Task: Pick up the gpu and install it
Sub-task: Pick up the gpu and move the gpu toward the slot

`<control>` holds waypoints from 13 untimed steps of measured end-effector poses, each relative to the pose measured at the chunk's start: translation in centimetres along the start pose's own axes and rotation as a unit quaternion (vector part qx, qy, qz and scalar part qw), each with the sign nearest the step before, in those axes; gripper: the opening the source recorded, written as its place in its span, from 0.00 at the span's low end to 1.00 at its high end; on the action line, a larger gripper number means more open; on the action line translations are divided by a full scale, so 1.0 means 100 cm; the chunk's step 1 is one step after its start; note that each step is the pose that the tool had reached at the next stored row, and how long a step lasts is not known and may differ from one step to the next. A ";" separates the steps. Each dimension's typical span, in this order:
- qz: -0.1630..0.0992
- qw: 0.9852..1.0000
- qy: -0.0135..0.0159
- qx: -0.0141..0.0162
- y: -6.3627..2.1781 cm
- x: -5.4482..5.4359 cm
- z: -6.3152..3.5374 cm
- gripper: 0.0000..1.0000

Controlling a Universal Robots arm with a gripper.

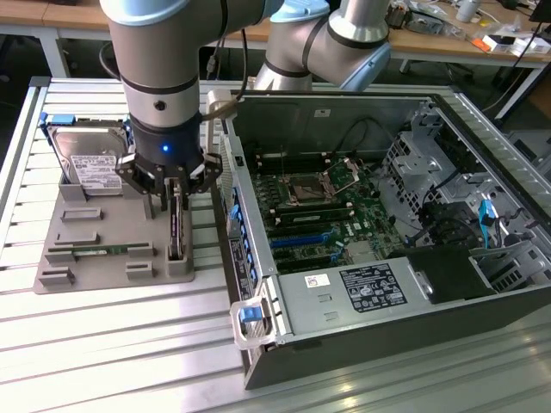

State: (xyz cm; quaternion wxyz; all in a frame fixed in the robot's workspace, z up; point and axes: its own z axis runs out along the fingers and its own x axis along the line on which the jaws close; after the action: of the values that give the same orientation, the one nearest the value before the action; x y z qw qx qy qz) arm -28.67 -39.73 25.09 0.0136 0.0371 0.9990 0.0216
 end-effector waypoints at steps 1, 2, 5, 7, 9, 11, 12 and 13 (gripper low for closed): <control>0.000 1.000 0.000 0.000 0.0005 0.000 0.0000 0.36; 0.000 1.000 0.000 0.000 0.0005 0.000 0.0000 0.36; 0.000 1.000 0.000 0.000 0.0008 0.000 0.0000 0.36; 0.000 1.000 0.000 0.000 0.0009 0.000 -0.0001 0.28; 0.000 1.000 0.000 0.000 0.0010 0.000 0.0000 0.26; 0.000 1.000 0.000 0.000 0.0010 0.000 0.0000 0.26; 0.000 1.000 0.000 0.000 0.0011 0.000 0.0000 0.26; 0.000 1.000 0.000 0.000 0.0012 0.000 0.0000 0.26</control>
State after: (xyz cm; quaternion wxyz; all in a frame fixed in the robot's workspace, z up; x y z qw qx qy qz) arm -28.67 -39.61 25.09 0.0136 0.0371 0.9990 0.0216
